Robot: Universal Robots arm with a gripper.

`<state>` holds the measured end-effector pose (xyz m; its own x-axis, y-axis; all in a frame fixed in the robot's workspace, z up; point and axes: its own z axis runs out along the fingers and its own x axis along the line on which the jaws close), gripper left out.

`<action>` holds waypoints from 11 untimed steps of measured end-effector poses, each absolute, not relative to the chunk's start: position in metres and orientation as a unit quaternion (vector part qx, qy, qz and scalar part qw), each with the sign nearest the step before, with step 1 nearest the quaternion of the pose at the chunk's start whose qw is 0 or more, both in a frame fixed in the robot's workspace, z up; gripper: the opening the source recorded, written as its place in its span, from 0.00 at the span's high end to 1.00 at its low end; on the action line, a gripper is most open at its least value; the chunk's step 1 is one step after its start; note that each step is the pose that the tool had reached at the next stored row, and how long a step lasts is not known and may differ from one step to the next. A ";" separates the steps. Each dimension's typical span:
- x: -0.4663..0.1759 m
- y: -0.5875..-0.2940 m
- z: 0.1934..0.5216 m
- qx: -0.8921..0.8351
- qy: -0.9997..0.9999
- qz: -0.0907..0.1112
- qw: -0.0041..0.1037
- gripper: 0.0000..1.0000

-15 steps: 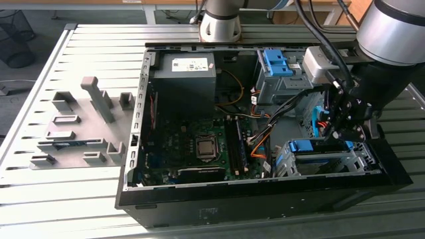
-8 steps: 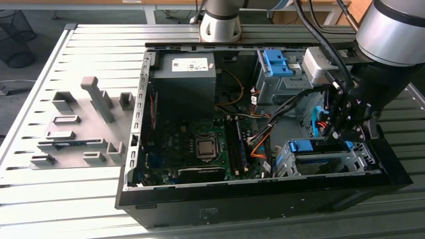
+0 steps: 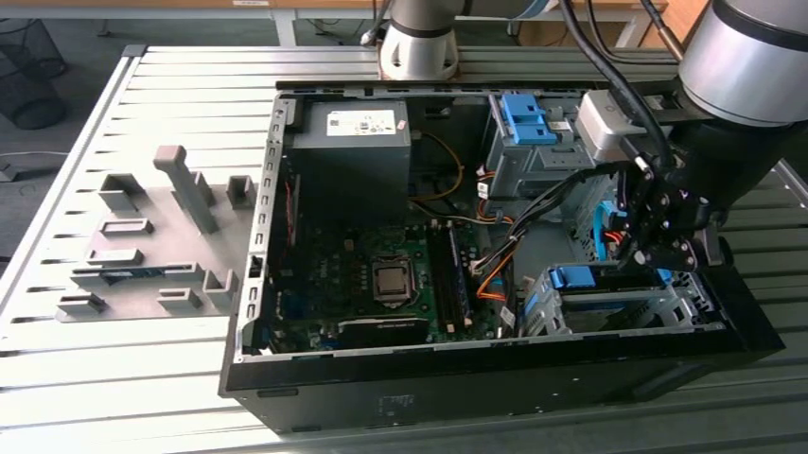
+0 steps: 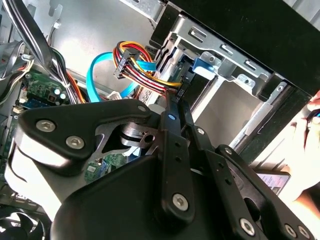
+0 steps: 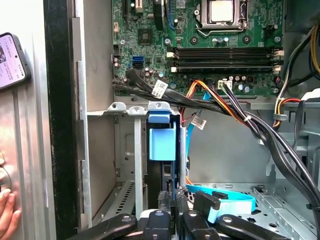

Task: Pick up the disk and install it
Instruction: 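Insert the first disk wire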

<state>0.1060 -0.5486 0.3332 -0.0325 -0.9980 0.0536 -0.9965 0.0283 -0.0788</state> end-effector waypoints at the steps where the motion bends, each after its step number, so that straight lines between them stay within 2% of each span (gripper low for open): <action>1: 0.106 -0.549 0.333 -0.695 0.717 -0.047 0.008 0.84; 11: 0.105 -0.549 0.333 -0.692 0.721 -0.045 0.010 0.84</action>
<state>0.1054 -0.5489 0.3326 -0.0432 -0.9979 0.0474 -0.9961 0.0394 -0.0787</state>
